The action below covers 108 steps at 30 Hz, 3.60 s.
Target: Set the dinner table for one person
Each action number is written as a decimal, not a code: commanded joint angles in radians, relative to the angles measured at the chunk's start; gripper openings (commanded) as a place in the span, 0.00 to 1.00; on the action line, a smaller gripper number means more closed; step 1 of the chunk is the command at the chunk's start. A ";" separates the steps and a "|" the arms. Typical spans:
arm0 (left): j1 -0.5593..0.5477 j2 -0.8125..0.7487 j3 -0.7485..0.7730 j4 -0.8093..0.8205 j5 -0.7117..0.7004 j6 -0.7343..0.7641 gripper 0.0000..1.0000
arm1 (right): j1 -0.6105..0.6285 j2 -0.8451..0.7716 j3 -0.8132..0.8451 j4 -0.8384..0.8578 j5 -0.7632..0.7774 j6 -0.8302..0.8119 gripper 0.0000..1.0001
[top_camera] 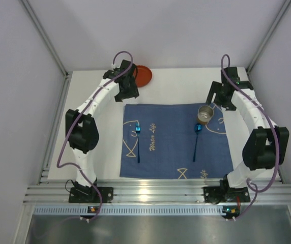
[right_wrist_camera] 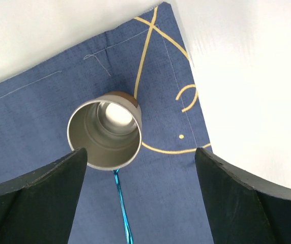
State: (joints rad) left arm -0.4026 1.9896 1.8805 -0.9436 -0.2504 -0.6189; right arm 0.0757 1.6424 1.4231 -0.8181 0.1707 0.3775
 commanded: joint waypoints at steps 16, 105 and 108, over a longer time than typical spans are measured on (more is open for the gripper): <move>0.206 0.472 0.311 0.536 0.316 -0.241 0.72 | 0.001 -0.257 -0.049 -0.139 -0.046 0.024 0.87; 0.100 -1.083 -1.515 1.272 -0.144 0.455 0.77 | -0.021 -0.938 -0.453 0.146 -0.402 0.194 1.00; 0.103 -1.172 -1.734 1.514 -0.169 0.505 0.78 | -0.019 -0.969 -0.516 0.262 -0.466 0.231 1.00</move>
State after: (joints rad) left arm -0.3054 0.8726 0.2367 0.1280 -0.4473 -0.2092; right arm 0.0395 0.6987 0.9459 -0.7433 -0.2077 0.5514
